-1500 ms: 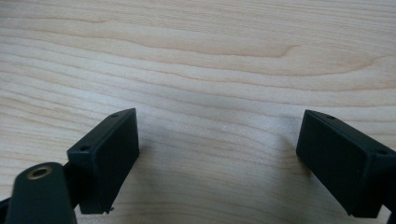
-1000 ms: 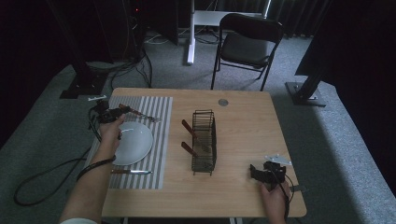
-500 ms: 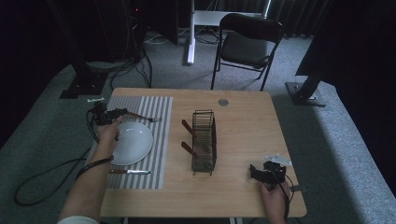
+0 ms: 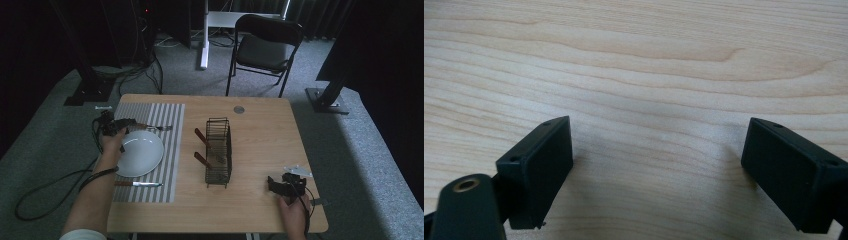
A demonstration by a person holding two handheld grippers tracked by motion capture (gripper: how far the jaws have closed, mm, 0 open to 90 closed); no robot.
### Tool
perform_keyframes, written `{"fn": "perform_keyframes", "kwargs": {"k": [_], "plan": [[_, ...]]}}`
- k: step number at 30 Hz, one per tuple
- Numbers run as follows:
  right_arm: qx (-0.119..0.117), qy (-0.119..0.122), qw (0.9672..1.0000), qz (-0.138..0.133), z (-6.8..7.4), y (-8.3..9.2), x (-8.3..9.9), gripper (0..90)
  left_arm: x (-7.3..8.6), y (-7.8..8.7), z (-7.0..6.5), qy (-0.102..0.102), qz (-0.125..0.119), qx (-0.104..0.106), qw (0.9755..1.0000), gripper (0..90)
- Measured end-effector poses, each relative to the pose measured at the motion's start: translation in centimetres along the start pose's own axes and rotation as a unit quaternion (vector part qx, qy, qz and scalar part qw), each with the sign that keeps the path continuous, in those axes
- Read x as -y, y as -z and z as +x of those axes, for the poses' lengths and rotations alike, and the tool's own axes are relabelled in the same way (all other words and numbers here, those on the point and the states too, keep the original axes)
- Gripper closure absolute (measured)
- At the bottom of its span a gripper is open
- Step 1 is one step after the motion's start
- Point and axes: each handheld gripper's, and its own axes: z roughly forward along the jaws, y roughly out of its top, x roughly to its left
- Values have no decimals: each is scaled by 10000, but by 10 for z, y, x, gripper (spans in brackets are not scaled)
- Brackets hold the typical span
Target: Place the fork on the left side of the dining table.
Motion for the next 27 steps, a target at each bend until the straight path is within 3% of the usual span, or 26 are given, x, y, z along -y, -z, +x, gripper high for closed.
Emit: {"fn": "perform_keyframes", "kwargs": {"k": [4,8,10,14,18,21,24,27], "plan": [[0,1,10000,0,0,0,0,127,-1,-4,3,113,32,-48,9999,375],[0,0,10000,-1,0,0,0,127,-1,-13,7,216,278,-369,9987,347],[1,1,10000,0,0,0,0,127,-2,-14,8,300,356,-315,9984,323],[2,1,10000,-1,0,0,0,127,-3,-15,3,-232,307,-788,9961,284],[1,1,10000,-1,0,0,0,127,-3,-14,-4,-756,230,-1146,9903,260],[1,2,10000,-2,0,0,0,127,-2,-12,-10,-949,238,-1208,9878,259],[1,2,10000,-1,0,0,0,127,0,-10,-15,-967,267,-1094,9889,259],[1,1,10000,-1,0,0,0,127,4,-6,-21,-1168,292,-1095,9867,259]]}}
